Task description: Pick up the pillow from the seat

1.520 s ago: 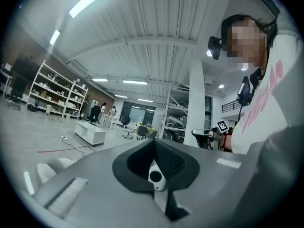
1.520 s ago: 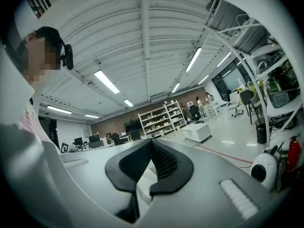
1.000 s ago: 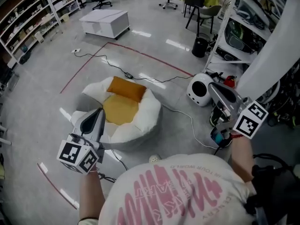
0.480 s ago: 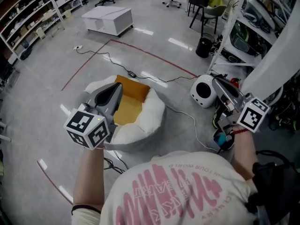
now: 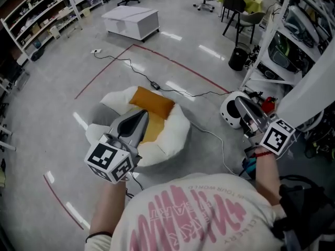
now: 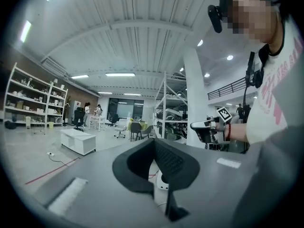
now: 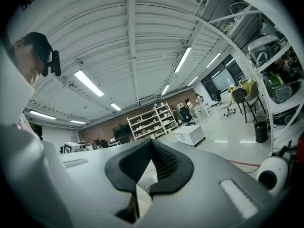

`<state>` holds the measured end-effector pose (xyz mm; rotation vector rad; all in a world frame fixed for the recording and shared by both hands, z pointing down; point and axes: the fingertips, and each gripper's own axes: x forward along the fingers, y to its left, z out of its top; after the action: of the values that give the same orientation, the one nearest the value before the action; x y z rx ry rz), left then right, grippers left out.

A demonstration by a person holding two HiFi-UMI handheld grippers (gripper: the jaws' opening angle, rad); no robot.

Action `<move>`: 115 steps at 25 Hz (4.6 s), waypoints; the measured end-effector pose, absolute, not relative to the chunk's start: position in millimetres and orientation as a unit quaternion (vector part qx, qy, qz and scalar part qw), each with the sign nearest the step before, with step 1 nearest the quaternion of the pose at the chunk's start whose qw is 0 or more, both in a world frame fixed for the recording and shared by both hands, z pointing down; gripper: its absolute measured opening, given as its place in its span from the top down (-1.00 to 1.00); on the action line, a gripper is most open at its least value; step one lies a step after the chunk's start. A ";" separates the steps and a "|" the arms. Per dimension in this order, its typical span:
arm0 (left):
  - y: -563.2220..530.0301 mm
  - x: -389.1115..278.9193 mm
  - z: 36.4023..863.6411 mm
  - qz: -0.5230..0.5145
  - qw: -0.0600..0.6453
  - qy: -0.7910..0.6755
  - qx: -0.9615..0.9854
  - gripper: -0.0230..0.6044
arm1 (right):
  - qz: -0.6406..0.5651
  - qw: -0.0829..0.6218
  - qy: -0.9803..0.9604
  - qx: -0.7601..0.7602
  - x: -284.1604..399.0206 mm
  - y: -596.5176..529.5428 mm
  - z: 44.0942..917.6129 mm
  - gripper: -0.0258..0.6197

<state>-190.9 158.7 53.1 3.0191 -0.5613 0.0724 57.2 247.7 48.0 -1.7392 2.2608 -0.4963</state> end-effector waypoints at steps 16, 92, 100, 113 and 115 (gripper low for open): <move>85.3 -146.3 67.6 -0.009 0.078 -0.231 0.970 0.87 | -0.207 0.134 0.765 -0.595 150.0 178.7 91.1 0.90; -161.5 -104.0 693.6 0.037 0.348 -0.510 0.785 0.88 | -0.552 0.030 0.743 -0.378 125.9 -199.8 746.2 0.89; -182.0 -102.8 763.9 -0.036 0.414 -0.513 0.751 0.26 | -0.596 0.137 0.677 -0.408 127.8 -222.9 799.2 0.42; -197.1 -67.6 778.0 -0.065 0.458 -0.454 0.762 -0.19 | -0.590 0.068 0.718 -0.364 75.6 -218.3 788.0 0.44; -200.5 -69.2 773.5 -0.066 0.448 -0.457 0.766 -0.10 | -0.570 0.045 0.739 -0.355 66.0 -218.2 782.6 0.55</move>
<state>-69.2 -200.5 773.5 1.8947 -1.1300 -0.1621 66.0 -218.2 782.6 -1.0854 2.2578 -1.7425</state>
